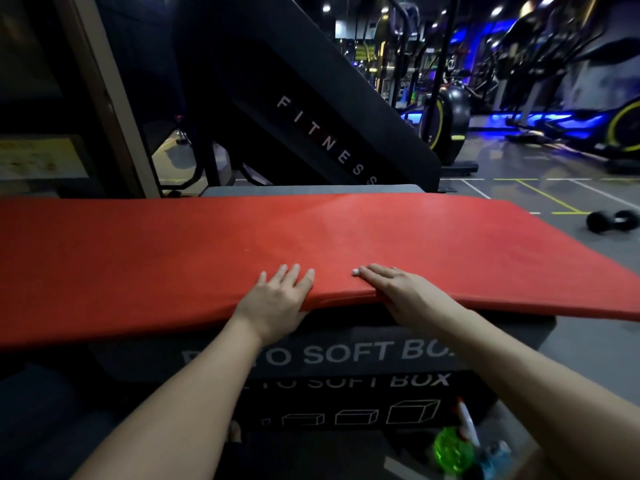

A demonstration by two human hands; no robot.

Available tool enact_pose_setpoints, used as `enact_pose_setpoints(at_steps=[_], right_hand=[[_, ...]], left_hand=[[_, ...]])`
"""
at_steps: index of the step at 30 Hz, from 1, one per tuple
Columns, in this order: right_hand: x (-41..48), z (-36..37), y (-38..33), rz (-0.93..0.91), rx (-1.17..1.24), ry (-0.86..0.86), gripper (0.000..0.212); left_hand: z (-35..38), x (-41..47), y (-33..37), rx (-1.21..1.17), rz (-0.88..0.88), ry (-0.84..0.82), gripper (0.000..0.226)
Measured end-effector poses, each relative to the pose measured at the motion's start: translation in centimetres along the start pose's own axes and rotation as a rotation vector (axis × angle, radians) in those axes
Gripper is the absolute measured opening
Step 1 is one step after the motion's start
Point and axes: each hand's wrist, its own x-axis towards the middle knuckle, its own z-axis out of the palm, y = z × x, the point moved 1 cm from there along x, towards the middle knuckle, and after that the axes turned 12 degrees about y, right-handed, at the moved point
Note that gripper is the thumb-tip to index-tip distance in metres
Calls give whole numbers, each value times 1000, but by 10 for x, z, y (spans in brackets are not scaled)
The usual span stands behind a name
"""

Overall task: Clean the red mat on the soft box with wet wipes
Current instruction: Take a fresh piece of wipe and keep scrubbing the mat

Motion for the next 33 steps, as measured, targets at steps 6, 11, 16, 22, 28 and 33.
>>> enact_pose_setpoints(at_steps=[6, 11, 16, 22, 28, 33], right_hand=[[-63, -13, 58, 192, 44, -133, 77], [-77, 2, 72, 289, 120, -200, 89], [-77, -6, 61, 398, 220, -193, 59], [-67, -11, 57, 611, 309, 70, 15], [-65, -37, 45, 597, 384, -134, 7], [-57, -22, 35, 395, 285, -234, 21]], left_hand=[[28, 40, 87, -54, 34, -230, 72], [38, 46, 96, -16, 70, -289, 70], [35, 42, 97, -53, 52, -358, 77], [29, 32, 104, -103, -2, -346, 73], [22, 26, 100, -159, -9, -358, 84], [12, 28, 74, -258, 8, -306, 85]])
